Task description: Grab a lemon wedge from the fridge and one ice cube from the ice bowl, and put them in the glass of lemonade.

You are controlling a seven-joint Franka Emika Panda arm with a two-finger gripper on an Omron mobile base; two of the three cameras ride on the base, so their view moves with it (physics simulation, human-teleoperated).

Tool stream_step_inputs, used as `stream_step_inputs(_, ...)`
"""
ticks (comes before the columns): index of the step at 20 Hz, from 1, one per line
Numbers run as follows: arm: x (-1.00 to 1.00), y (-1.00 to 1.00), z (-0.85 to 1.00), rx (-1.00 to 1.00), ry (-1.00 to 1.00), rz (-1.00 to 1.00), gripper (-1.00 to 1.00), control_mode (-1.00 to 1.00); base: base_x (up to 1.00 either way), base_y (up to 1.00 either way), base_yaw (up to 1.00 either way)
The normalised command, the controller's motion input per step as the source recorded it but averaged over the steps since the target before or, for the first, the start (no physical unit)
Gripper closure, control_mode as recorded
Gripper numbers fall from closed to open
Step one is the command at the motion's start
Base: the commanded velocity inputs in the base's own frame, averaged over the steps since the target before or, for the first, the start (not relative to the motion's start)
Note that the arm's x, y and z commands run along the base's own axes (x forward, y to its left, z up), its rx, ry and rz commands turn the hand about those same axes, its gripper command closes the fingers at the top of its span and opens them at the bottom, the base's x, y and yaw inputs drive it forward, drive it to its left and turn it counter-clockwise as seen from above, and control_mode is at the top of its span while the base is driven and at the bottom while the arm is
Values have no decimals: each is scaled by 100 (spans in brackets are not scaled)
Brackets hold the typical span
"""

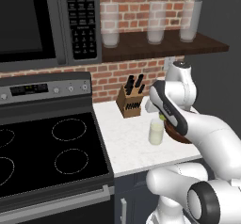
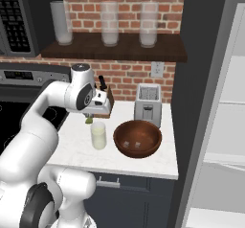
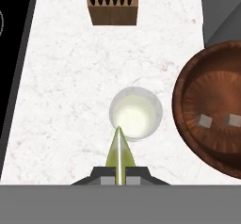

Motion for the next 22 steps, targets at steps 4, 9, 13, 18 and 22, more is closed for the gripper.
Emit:
stream_step_inputs(4, 0, 0, -4, 0, 0, 0, 100, -100, 0, 0, 0)
stream_step_inputs(9, 0, 0, 0, 0, 0, 0, 100, -100, 0, 0, 0)
stream_step_inputs(13, 0, 0, 0, 0, 0, 0, 100, -100, 0, 0, 0)
stream_step_inputs(18, 20, 0, 0, 0, 0, 0, 100, -100, 0, 0, 0)
stream_step_inputs(22, 47, -1, 0, 0, 0, 0, 100, -100, 0, 0, 0)
